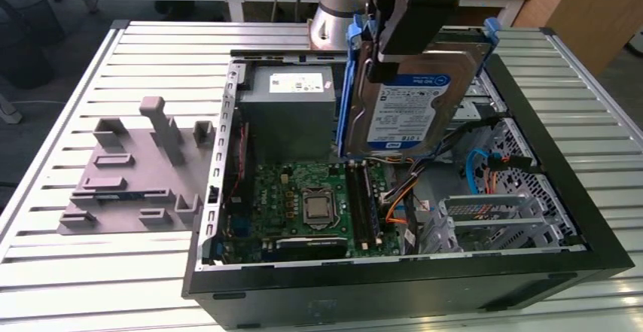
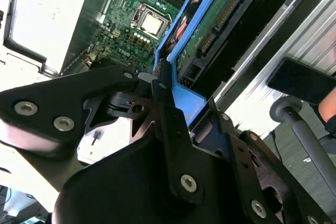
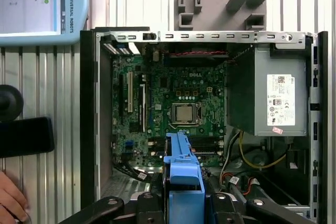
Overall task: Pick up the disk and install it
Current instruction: 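Insert the disk into the insertion slot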
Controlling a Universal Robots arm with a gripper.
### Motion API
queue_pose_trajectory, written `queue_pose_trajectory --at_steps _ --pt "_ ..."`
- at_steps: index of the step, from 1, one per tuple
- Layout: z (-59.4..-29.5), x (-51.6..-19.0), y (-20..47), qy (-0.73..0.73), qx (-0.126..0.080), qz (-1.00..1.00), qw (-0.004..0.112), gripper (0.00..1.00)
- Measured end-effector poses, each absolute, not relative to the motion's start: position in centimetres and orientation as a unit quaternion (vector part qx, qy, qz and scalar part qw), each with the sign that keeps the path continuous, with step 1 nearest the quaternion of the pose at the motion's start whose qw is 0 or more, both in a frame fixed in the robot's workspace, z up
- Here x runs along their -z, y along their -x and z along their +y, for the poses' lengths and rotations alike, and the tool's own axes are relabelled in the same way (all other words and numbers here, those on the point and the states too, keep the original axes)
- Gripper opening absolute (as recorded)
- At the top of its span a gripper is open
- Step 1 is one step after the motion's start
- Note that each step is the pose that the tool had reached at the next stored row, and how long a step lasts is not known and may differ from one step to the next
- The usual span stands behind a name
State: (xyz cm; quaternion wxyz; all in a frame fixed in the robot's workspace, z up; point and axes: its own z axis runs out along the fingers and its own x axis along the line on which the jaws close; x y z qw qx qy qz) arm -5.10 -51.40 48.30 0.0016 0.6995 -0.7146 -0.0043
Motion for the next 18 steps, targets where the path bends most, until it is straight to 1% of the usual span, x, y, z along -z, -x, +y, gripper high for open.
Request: queue_pose_trajectory --at_steps 10,18 --pt "-51.9 -48.1 4.5 -0.7 0.005 -0.714 0.0 0.36" --pt "-53.1 -47.9 4.5 -0.7 0.005 -0.714 0.0 0.36"
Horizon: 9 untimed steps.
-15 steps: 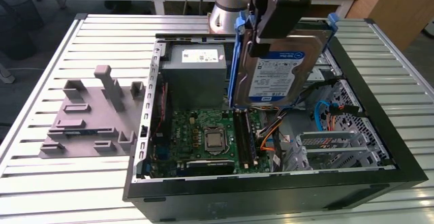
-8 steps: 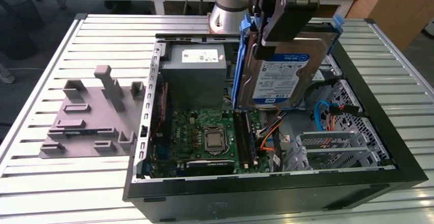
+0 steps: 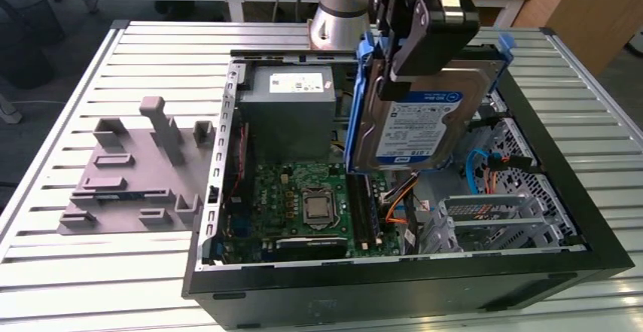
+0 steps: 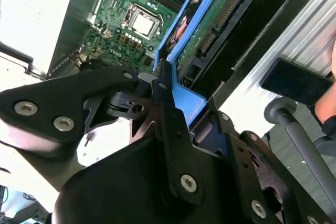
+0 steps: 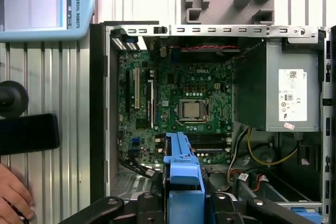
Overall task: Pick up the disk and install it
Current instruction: 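Insert the disk into the insertion slot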
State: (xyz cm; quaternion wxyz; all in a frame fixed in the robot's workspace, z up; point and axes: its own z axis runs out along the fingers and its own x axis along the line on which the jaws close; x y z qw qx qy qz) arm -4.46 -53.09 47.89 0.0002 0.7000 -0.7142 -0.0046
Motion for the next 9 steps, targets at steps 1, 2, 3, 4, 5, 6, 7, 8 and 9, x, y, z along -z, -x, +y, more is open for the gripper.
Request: queue_pose_trajectory --at_steps 1,2,3,4,5,6,7,8,9 --pt "-53.21 -47.89 4.46 -0.7 0.005 -0.714 0.0 0.36" --pt "-53.31 -47.88 4.46 -0.7 0.005 -0.714 0.0 0.36" --pt "-53.43 -47.88 4.46 -0.7 0.005 -0.714 0.0 0.36" --pt "-53.53 -47.87 4.44 -0.7 0.005 -0.714 0.0 0.36" --pt "-53.62 -47.86 4.42 -0.7 0.005 -0.714 0.0 0.36" --pt "-53.7 -47.85 4.39 -0.7 0.005 -0.714 0.0 0.36" --pt "-53.76 -47.85 4.35 -0.7 0.005 -0.714 0.0 0.36" --pt "-53.81 -47.84 4.29 -0.7 0.005 -0.714 0.0 0.36" --pt "-53.87 -47.83 4.22 -0.7 0.005 -0.714 0.0 0.36"
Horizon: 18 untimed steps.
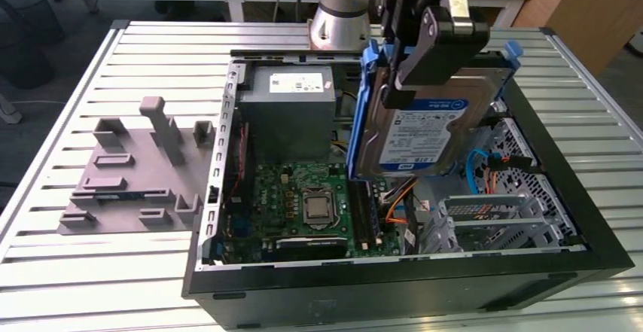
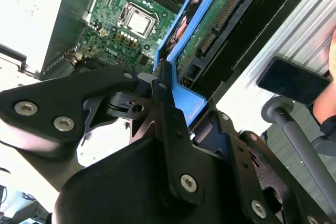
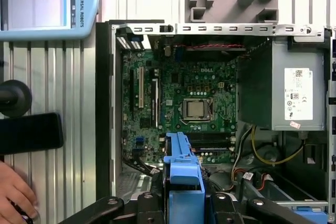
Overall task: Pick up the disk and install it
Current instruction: 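Insert the disk into the insertion slot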
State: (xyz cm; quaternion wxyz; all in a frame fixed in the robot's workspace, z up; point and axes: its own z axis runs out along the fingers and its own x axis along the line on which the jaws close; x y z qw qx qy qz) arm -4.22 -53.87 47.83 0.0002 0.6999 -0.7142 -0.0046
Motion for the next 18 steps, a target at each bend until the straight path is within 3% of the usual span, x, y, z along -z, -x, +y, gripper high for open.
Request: queue_pose_trajectory --at_steps 18 --pt "-54.9 -47.2 2.8 -0.7 0.005 -0.714 0.0 0.36"
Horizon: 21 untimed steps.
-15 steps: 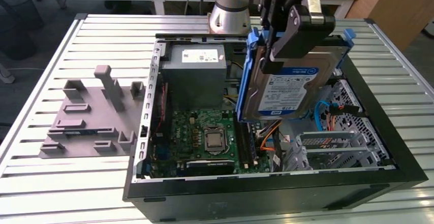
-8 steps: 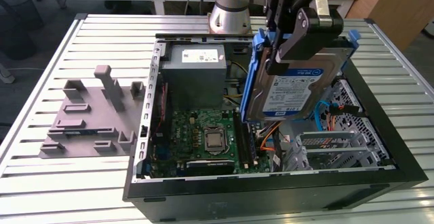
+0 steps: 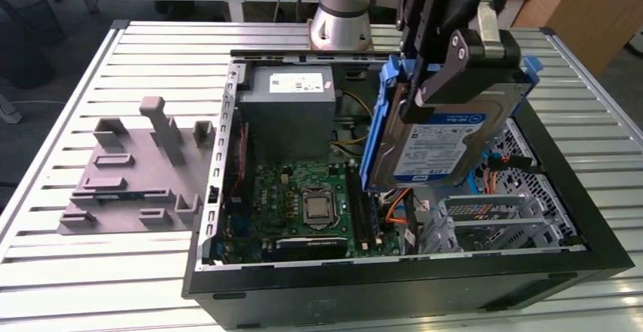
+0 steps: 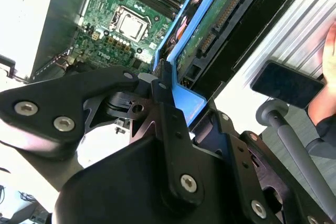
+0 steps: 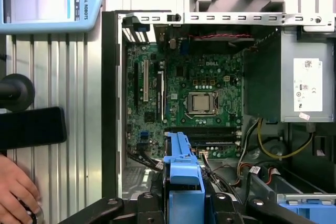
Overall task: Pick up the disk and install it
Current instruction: 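Insert the disk into the insertion slot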
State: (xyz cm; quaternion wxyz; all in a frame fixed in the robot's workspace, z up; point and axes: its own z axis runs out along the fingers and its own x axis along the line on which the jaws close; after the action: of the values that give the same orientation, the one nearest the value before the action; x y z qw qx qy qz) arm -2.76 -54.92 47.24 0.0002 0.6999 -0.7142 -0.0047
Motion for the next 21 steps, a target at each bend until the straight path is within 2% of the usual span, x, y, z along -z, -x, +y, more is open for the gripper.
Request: queue_pose_trajectory --at_steps 21 --pt "-55.9 -46.5 1.2 -0.7 0.005 -0.714 0.0 0.36"
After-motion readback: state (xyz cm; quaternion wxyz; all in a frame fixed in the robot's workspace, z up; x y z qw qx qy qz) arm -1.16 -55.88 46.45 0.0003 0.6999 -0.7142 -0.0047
